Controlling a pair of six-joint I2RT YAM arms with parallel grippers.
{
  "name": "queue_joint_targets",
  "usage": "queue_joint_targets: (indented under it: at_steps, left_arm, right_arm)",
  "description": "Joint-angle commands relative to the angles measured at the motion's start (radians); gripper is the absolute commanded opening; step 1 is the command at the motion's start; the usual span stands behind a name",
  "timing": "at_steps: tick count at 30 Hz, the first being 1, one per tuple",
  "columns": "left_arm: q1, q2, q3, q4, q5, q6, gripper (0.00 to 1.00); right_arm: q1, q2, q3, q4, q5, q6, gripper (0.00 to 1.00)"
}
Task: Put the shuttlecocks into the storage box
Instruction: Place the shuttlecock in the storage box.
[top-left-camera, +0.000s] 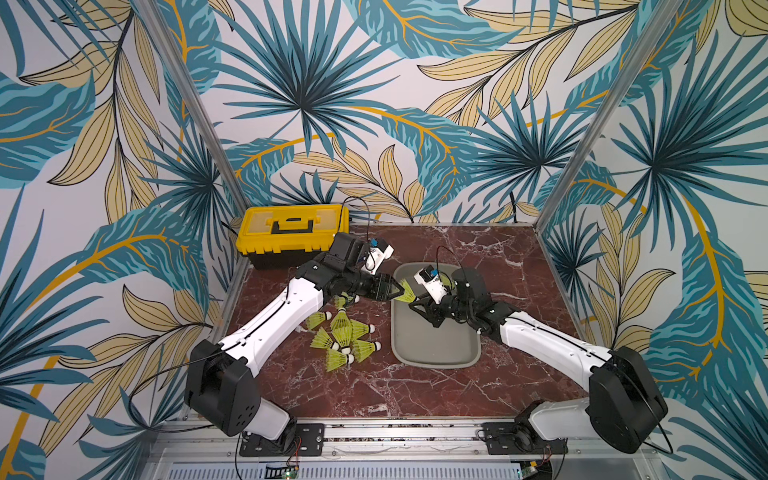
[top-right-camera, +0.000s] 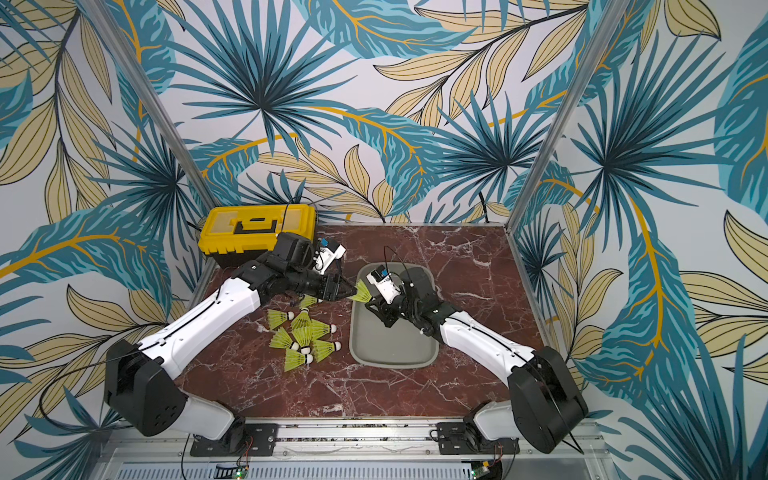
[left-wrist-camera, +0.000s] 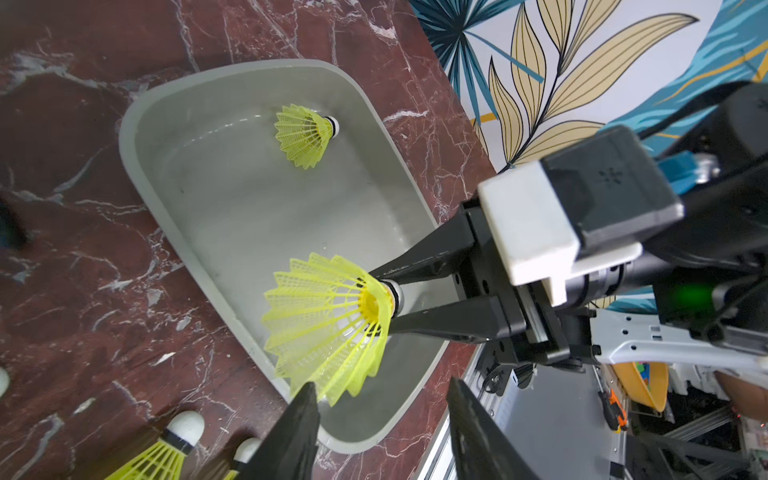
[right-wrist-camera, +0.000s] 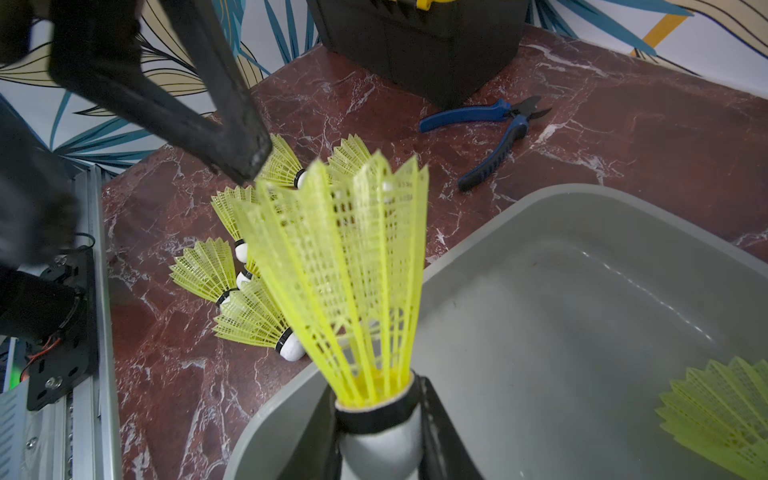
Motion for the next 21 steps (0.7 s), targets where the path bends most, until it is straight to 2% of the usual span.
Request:
queue_joint_targets:
  at_steps: [1,10,15,21]
  left_arm:
    - [-0.004,0.017,0.059,-0.11,0.026,0.156,0.53]
    - [-0.004,0.055,0.085,-0.099,0.067,0.199,0.52]
    - [-0.004,0.078,0.095,-0.097,0.079,0.207,0.42]
    - [-0.004,0.097,0.098,-0.098,0.086,0.205,0.23]
  right_arm:
    - [0.006,-0.02,0.026,-0.071,-0.042,-0.033,0.15]
    - [0.018,-0.02,0.043,-0.092,-0.062,-0.041,0.15]
    - [0.021,-0.014,0.053,-0.105,-0.064,-0.044,0.15]
    - [0.023,-0.008,0.055,-0.113,-0.058,-0.047,0.15]
